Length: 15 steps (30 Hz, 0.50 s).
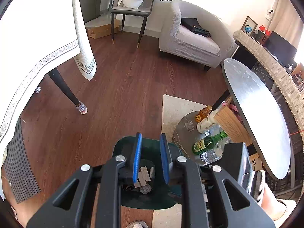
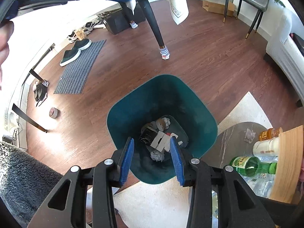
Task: Collect trash
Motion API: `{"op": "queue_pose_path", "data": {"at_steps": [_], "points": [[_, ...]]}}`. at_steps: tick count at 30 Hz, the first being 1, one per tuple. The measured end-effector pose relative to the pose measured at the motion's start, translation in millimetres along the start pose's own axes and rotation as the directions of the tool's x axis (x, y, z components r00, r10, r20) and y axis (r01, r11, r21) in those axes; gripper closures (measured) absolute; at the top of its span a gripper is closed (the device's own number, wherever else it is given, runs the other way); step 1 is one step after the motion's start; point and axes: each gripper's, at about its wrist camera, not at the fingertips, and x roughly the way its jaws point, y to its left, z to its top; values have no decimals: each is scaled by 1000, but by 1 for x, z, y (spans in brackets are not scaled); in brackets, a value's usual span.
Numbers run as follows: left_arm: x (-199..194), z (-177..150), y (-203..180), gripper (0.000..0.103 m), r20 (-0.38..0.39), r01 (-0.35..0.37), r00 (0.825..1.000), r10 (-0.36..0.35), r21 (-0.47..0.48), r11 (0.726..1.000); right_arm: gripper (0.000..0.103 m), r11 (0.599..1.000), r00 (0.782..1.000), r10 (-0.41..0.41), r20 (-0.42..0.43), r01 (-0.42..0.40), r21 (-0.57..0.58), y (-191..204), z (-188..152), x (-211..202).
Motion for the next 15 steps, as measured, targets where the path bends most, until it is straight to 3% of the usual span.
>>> {"op": "queue_pose_path", "data": {"at_steps": [7,15], "points": [[-19,5,-20,83,61,2,998,-3,17,1000,63,999,989,-38,144,36,13,-4,-1,-69],[-37,3,-56,82,121,-8,993,-1,76,997,63,989,943,-132,307,104,104,-32,-32,-147]]}}
